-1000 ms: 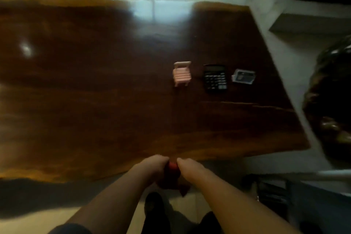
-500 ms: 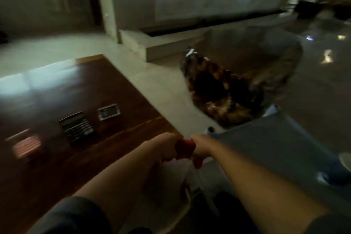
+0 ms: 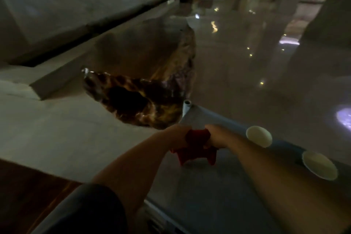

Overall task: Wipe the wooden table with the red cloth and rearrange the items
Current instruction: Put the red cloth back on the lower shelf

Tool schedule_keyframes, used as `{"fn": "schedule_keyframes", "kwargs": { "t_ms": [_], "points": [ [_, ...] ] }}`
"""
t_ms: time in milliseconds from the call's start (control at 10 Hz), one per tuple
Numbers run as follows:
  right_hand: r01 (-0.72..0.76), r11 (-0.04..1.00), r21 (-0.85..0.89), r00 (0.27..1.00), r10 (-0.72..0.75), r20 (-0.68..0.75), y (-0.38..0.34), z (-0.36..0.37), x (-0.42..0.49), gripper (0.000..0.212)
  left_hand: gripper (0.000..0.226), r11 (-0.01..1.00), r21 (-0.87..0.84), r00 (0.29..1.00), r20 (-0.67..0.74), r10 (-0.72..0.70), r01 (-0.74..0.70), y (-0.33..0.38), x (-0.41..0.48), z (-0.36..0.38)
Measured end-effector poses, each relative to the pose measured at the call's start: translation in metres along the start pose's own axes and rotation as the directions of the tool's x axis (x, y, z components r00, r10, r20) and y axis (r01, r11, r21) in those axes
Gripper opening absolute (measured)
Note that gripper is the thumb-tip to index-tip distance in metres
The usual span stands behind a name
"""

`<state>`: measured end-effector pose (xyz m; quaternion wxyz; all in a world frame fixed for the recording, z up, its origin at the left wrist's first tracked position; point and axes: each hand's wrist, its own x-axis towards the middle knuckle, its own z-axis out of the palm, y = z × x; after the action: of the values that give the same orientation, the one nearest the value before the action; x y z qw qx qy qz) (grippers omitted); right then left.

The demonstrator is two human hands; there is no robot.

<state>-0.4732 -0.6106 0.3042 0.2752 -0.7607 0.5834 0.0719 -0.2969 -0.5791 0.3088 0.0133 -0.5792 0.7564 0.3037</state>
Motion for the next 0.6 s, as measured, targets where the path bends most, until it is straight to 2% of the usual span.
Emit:
{"fn": "schedule_keyframes", "kwargs": {
  "t_ms": [100, 200, 300, 400, 500, 600],
  "points": [
    [-0.110, 0.994, -0.015, 0.994, 0.110, 0.002, 0.026, -0.010, 0.032, 0.028, 0.037, 0.999, 0.047, 0.998, 0.060, 0.009, -0.012, 0.003, 0.057, -0.003],
    [-0.176, 0.984, -0.003, 0.984, 0.176, -0.031, 0.044, -0.012, 0.072, 0.041, 0.032, 1.000, -0.001, 0.998, 0.051, 0.023, -0.023, -0.007, 0.109, -0.008],
    [-0.237, 0.970, 0.056, 0.961, 0.242, -0.135, 0.055, -0.014, 0.109, 0.039, 0.033, 0.998, 0.010, 0.996, 0.070, 0.059, -0.060, -0.020, 0.169, -0.015],
    [-0.245, 0.963, 0.114, 0.920, 0.268, -0.285, 0.064, -0.014, 0.134, 0.030, 0.033, 0.980, 0.136, 0.989, 0.000, 0.149, -0.148, -0.028, 0.211, -0.019],
    [-0.293, 0.949, 0.116, 0.870, 0.315, -0.379, 0.071, -0.005, 0.154, 0.027, 0.043, 0.952, 0.231, 0.965, -0.118, 0.233, -0.202, -0.033, 0.243, -0.016],
    [-0.353, 0.934, 0.053, 0.866, 0.348, -0.359, 0.073, 0.014, 0.171, 0.042, 0.079, 0.935, 0.260, 0.960, -0.076, 0.268, -0.241, -0.046, 0.254, 0.010]
  ]
}}
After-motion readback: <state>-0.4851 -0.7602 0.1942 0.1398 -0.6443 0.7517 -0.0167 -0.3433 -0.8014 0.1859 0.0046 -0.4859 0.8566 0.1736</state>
